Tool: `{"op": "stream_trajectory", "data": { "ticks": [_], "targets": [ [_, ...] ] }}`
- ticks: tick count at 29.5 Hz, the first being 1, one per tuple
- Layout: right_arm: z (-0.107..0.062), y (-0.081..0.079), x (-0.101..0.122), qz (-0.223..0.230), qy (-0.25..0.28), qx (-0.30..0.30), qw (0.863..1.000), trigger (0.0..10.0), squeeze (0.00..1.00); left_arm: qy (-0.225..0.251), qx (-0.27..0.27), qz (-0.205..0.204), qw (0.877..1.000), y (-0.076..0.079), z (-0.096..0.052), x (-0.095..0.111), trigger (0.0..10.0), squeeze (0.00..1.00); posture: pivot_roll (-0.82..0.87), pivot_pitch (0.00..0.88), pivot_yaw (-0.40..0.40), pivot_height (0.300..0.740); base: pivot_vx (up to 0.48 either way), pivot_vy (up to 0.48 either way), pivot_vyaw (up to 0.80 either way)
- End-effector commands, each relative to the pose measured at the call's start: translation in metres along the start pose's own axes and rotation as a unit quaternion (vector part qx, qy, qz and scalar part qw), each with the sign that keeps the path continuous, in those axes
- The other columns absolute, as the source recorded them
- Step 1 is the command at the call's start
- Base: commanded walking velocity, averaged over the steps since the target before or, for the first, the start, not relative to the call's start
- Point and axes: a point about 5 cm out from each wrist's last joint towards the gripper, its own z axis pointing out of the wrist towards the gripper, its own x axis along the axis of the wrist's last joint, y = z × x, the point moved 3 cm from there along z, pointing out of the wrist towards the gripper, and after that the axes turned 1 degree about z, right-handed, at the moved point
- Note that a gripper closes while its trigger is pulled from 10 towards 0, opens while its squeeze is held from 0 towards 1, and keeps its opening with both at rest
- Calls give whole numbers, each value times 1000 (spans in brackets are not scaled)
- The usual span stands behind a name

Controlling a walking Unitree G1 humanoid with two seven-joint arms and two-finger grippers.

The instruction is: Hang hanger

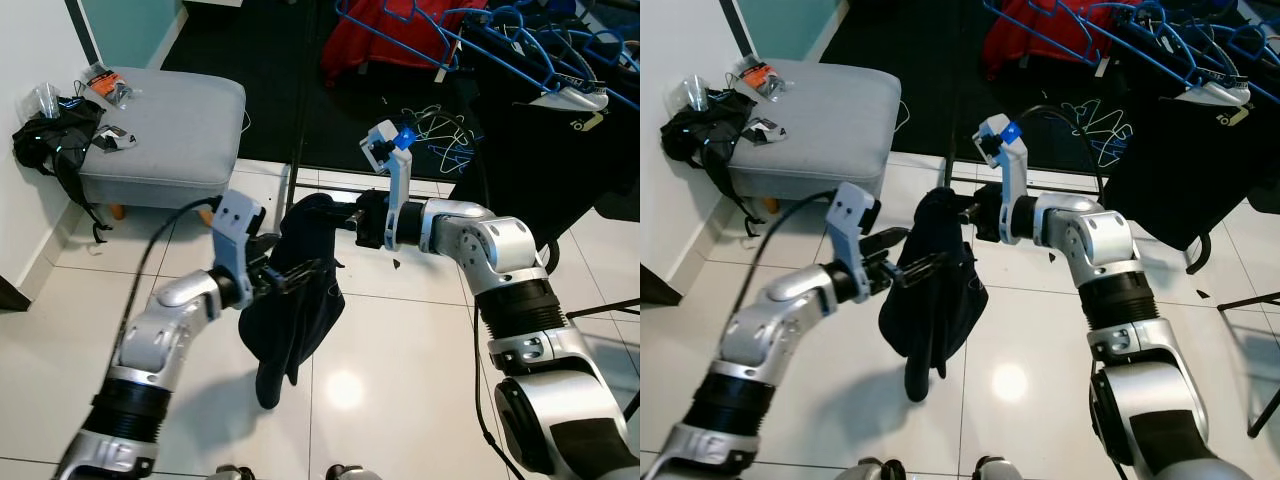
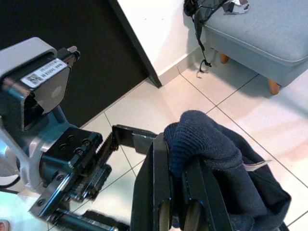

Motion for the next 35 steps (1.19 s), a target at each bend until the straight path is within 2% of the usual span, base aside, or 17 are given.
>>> {"op": "stream_trajectory", "data": {
  "ticks": [1, 2, 3, 5, 6, 7, 12, 19, 30, 35],
  "targets": [
    [-1, -5, 10, -12, 13, 14, 1000, 0, 0, 0, -9, -15, 1000, 3, 0, -6, 10000, 1000, -112, 224, -112, 740, 0, 0, 0],
    [-1, -6, 10, -12, 13, 14, 1000, 0, 0, 7, -14, -20, 1000, 5, 0, -5, 10000, 1000, -112, 224, -112, 740, 0, 0, 0],
    [-1, -6, 10, -12, 13, 14, 1000, 0, 0, 16, -18, -26, 999, 6, 1, -2, 10000, 475, -112, 222, -110, 740, 0, 0, 0],
    [-1, -6, 10, -12, 13, 14, 1000, 0, 0, 22, -21, -29, 999, 7, 1, -1, 10000, 475, -112, 222, -110, 740, 0, 0, 0],
    [-1, -6, 10, -11, 13, 15, 1000, 0, 0, 25, -27, -30, 999, 10, 2, 0, 10000, 102, -109, 223, -109, 740, 0, 0, 0],
    [0, -6, 9, -11, 12, 15, 1000, 0, 0, 23, -34, -26, 999, 14, 4, 0, 10000, 0, -109, 223, -109, 740, 0, 0, 0],
    [2, -8, 8, -8, 12, 18, 1000, 0, 0, 8, -40, -10, 999, 25, 13, -8, 10000, 0, -109, 223, -109, 740, 0, 0, 0],
    [3, -10, 7, -6, 9, 24, 1000, 0, 0, 5, -27, -2, 1000, 27, 21, -10, 10000, 0, -110, 226, -106, 740, 0, 0, 0],
    [2, -11, 1, -6, -4, 28, 1000, 0, 0, 28, -19, 2, 999, 25, 23, -3, 10000, 0, -110, 230, -102, 740, 0, 0, 0],
    [2, -9, -2, -13, -11, 23, 1000, 0, 0, 44, 11, 4, 999, 18, 22, 1, 10000, 0, -111, 231, -102, 740, 0, 0, 0]
  ]
}}
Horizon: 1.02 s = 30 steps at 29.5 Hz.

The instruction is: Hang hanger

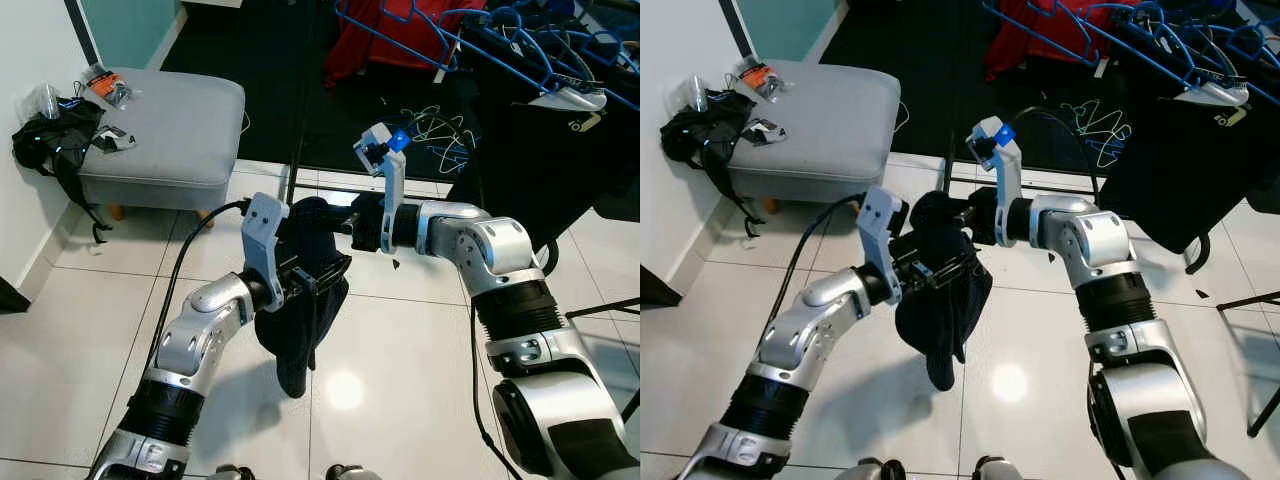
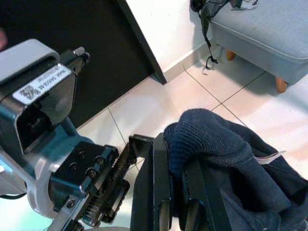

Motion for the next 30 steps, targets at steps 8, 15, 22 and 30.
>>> {"op": "stream_trajectory", "data": {
  "ticks": [8, 15, 22, 30],
  "targets": [
    [0, -4, -1, -14, -4, 10, 1000, 0, 0, 13, 21, -2, 1000, -4, 4, 2, 10000, 0, -111, 233, -102, 740, 0, 0, 0],
    [0, -4, 0, -13, -4, 11, 1000, 0, 0, 4, 13, -7, 1000, 0, 5, -2, 0, 0, -114, 233, -104, 740, 0, 0, 0],
    [0, -4, 0, -14, -5, 11, 1000, 0, 0, -1, 12, -5, 1000, -1, 5, -4, 0, 0, -115, 234, -104, 740, 0, 0, 0],
    [-1, -4, 0, -14, -6, 12, 1000, 0, 0, -9, 12, 2, 1000, -4, 3, -6, 0, 0, -115, 236, -107, 740, 0, 0, 0]
  ]
}}
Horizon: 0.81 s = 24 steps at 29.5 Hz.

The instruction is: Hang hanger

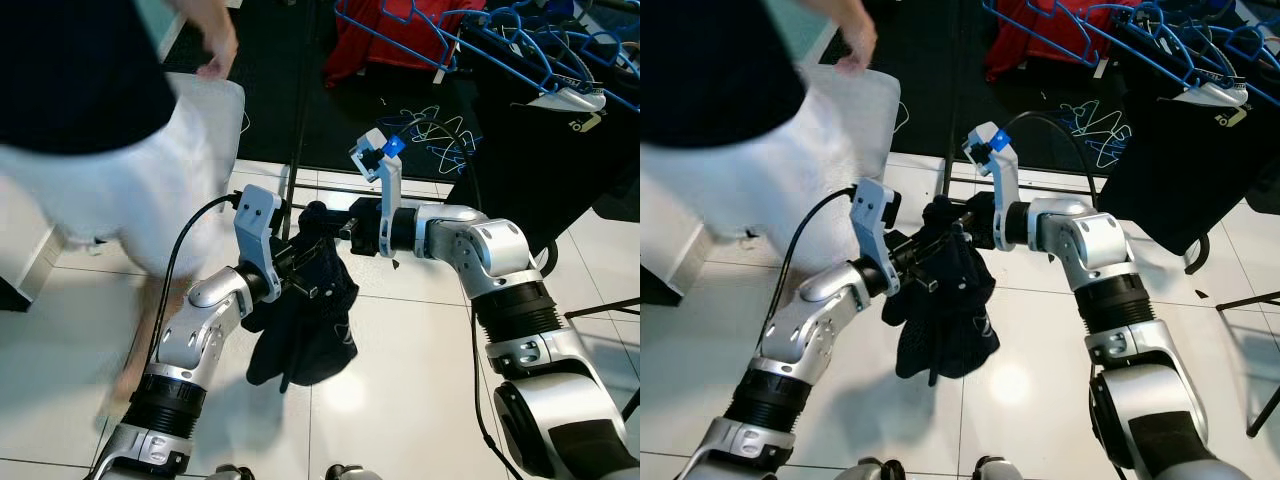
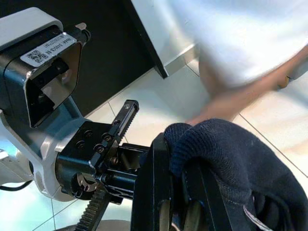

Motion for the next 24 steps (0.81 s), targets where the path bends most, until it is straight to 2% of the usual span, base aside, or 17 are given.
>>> {"op": "stream_trajectory", "data": {
  "ticks": [1, 8, 9, 10, 12, 13, 21, 22, 24],
  "targets": [
    [-3, -2, 4, -11, 7, 9, 1000, 0, 0, -16, -10, 2, 1000, 4, 1, -8, 0, 0, -115, 236, -107, 740, 0, 0, 0],
    [-2, -4, 3, -10, 7, 13, 1000, 0, 0, -13, 1, 2, 1000, 1, 1, -5, 0, 0, -114, 240, -109, 740, 0, 0, 0],
    [-2, -6, 3, -10, 9, 22, 1000, 1020, 0, -11, 9, 2, 1000, -1, 1, -3, 0, 0, -109, 240, -103, 740, 0, 0, 0],
    [-2, -9, 2, -4, 9, 35, 999, 4706, 141, -10, 14, 2, 1000, -3, 1, -2, 0, 0, -104, 238, -100, 740, 0, 0, 0],
    [-2, -9, 2, -4, 9, 35, 999, 4706, 141, -10, 14, 2, 1000, -3, 1, -2, 0, 0, -104, 238, -100, 740, 0, 0, 0],
    [-2, -12, -1, -2, 4, 43, 999, 10000, 1000, -8, 17, 4, 1000, -4, 0, 0, 0, 0, -98, 236, -93, 740, 0, 0, 0],
    [-2, -15, -6, -4, -7, 51, 999, 10000, 1000, -6, 19, 5, 1000, -6, -1, 3, 0, 0, -90, 231, -89, 740, 0, 0, 0],
    [-2, -12, -9, -12, -2, 32, 999, 10000, 0, -2, 26, 7, 1000, -11, -2, 7, 0, 0, -77, 227, -76, 740, 0, 0, 0],
    [-9, 1, -4, -10, 49, -24, 998, 10000, 0, -6, 40, 10, 999, -18, -8, 8, 0, 0, -64, 213, -67, 740, 0, 0, 0]
  ]
}}
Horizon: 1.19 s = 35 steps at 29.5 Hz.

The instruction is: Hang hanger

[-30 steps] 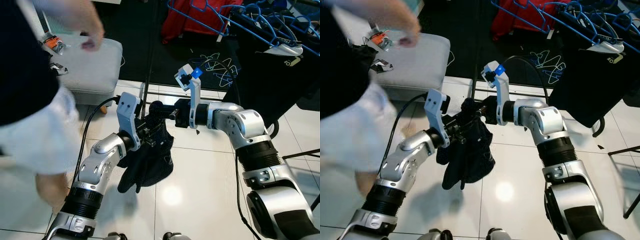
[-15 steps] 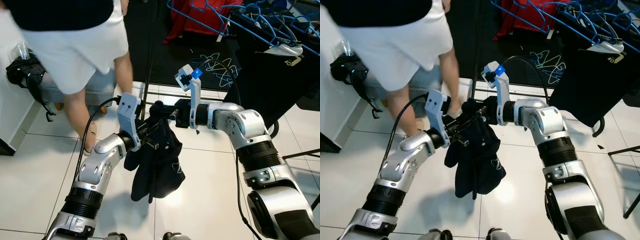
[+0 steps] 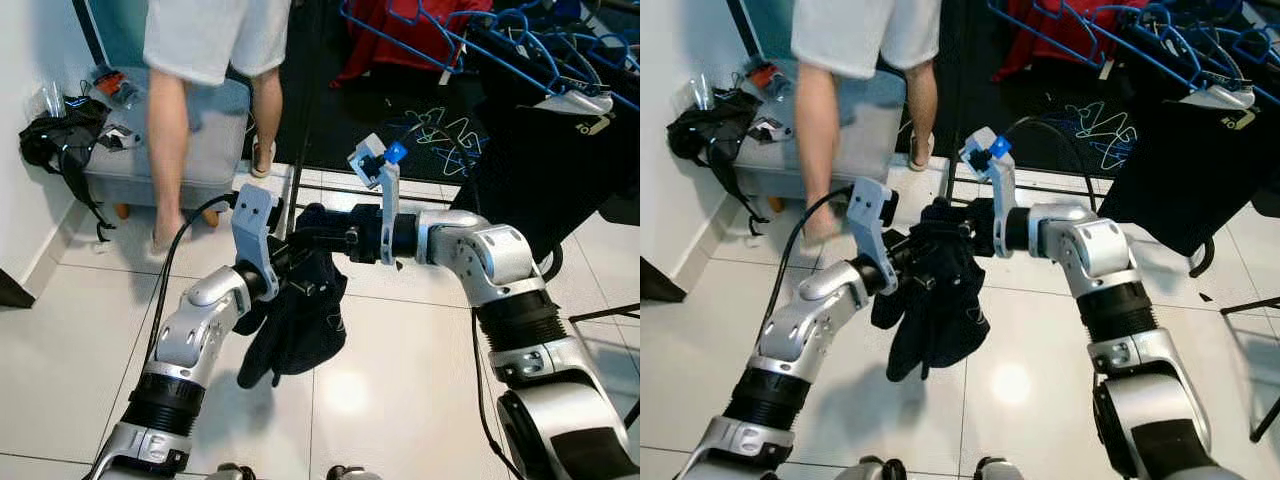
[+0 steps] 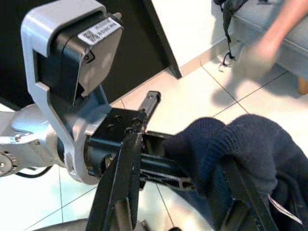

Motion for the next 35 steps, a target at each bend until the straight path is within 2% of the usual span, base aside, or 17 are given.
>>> {"op": "stream_trajectory", "data": {
  "ticks": [1, 3, 9, 11, 12, 13, 14, 15, 16, 17, 18, 21, 25, 27, 32, 34, 35],
  "targets": [
    [-7, 8, 0, -2, 32, -38, 999, 10000, 0, 6, 13, 10, 1000, -8, -4, 8, 0, 0, -64, 213, -67, 740, 0, 0, 0],
    [-26, 16, 7, 7, 71, -76, 995, 10000, 0, -8, 32, 14, 999, -15, -10, 2, 0, 0, -51, 196, -64, 740, 0, 0, 0],
    [-53, 30, 14, 16, 129, -161, 978, 10000, 0, -23, 72, 17, 997, -29, -23, -6, 0, 0, -52, 153, -45, 740, 0, 0, 0],
    [-80, 48, 7, 28, 177, -261, 948, 10000, 0, -37, 124, 11, 992, -44, -40, -18, 0, 0, -62, 105, -17, 740, 0, 0, 0],
    [-80, 48, 7, 28, 177, -261, 948, 10000, 0, -37, 124, 11, 992, -44, -40, -18, 0, 0, -62, 105, -17, 740, 0, 0, 0],
    [-90, 56, -2, 31, 182, -304, 934, 10000, 0, -44, 150, 11, 988, -50, -46, -24, 0, 0, -61, 101, -13, 740, 0, 0, 0],
    [-90, 56, -2, 31, 182, -304, 934, 10000, 0, -44, 150, 11, 988, -50, -46, -24, 0, 0, -61, 101, -13, 740, 0, 0, 0],
    [-96, 61, -18, 37, 176, -340, 923, 10000, 0, -54, 185, 6, 981, -57, -54, -31, 0, 0, -58, 82, -2, 740, 0, 0, 0],
    [-96, 61, -35, 47, 170, -360, 916, 10000, 0, -68, 225, 6, 972, -65, -63, -39, 5843, 0, -53, 70, 3, 740, 0, 0, 0],
    [-96, 61, -35, 47, 170, -360, 916, 10000, 0, -68, 225, 6, 972, -65, -63, -39, 5843, 0, -53, 70, 3, 740, 0, 0, 0],
    [-89, 56, -53, 62, 159, -360, 917, 10000, 0, -73, 266, 1, 961, -72, -71, -44, 10000, 0, -47, 58, 6, 740, 0, 0, 0],
    [-69, 42, -80, 83, 137, -349, 923, 10000, 0, -79, 312, -16, 947, -79, -79, -51, 10000, 0, -37, 49, 5, 740, 0, 0, 0],
    [-53, 32, -96, 82, 118, -357, 923, 10000, 0, -59, 337, -13, 939, -81, -82, -49, 10000, 0, -26, 43, 1, 740, 0, 0, 0],
    [-47, 35, -110, 52, 61, -410, 908, 10000, 0, -45, 364, -5, 930, -80, -83, -48, 10000, 0, -16, 34, -1, 740, 0, 0, 0],
    [-32, 25, -117, 84, 75, -369, 923, 10000, 0, -47, 363, 16, 930, -71, -80, -52, 10000, 0, -14, 25, -13, 740, 0, 0, 0],
    [-31, 24, -118, 65, 73, -370, 924, 10000, 0, -59, 377, 26, 924, -72, -80, -53, 10000, 0, -7, 39, -18, 740, 0, 0, 0],
    [-32, 25, -119, 37, 64, -381, 921, 10000, 0, -88, 395, 47, 913, -74, -82, -57, 10000, 0, -4, 46, -20, 740, 0, 0, 0]
  ]
}}
